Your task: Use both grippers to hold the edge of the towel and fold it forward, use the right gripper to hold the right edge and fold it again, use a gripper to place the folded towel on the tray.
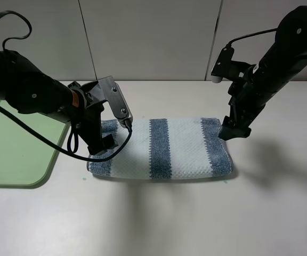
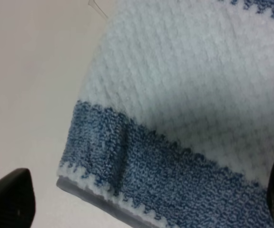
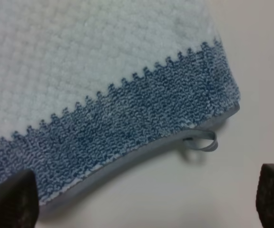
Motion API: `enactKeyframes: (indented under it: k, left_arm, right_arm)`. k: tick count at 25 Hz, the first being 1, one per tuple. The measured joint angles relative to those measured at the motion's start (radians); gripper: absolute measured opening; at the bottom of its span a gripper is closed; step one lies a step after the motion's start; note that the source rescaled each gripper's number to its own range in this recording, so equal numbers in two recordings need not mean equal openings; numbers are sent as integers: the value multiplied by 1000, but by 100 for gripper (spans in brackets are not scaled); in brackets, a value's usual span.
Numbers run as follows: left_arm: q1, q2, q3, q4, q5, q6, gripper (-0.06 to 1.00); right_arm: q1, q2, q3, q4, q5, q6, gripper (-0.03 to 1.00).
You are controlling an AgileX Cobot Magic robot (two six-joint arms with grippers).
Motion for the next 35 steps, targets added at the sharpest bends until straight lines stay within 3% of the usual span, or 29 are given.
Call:
enactKeyframes:
  k: [11, 35]
  left_arm:
    - [0, 0, 0, 0, -26, -71, 100]
    - [-8, 0, 0, -3, -108, -101, 100]
  right_arm:
    - [0, -39, 0, 0, 3, 30, 100]
    - [0, -39, 0, 0, 7, 54, 100]
